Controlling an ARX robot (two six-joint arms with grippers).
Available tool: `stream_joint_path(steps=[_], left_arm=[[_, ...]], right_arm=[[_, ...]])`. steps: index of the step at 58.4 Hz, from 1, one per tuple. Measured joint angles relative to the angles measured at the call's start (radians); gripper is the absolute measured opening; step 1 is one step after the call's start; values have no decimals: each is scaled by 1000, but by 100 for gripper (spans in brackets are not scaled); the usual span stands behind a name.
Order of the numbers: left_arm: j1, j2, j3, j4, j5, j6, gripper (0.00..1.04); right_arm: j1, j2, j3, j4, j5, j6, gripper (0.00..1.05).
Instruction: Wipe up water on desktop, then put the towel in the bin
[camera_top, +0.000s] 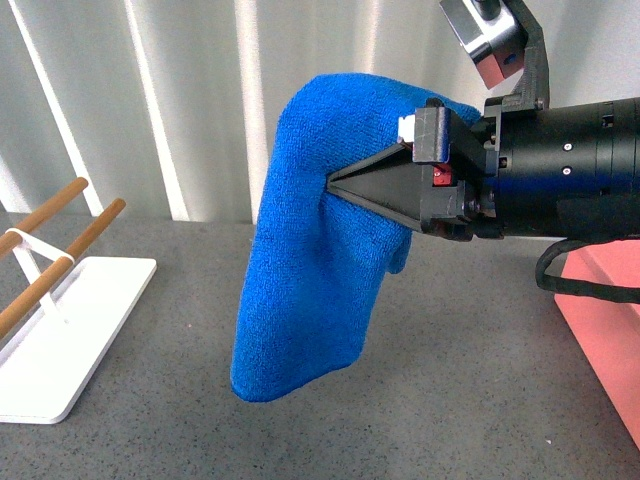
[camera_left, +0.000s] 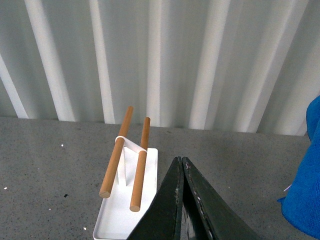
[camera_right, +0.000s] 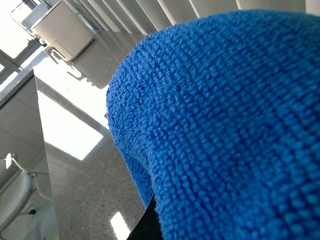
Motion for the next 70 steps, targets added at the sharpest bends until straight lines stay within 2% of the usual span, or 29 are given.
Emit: stream_joint_path(steps=[31,37,48,61,70], left_arm=[[0,-156,0,-156,0,0,4],[0,-299,0,-328,1,0,4],[0,-330,0,-336,1,0,4],[0,-330,0,-337,1,0,40],[0,-331,0,-338,1,0,74]], right_arm=[[2,-5,0,-14,4,-7,4],[-2,-13,0,-26,7,-11,4],[-13,-10,2,-56,10,-19,4],[-44,39,25,-118,42,-50,4],[-88,219,179,-463,257,-229,4]])
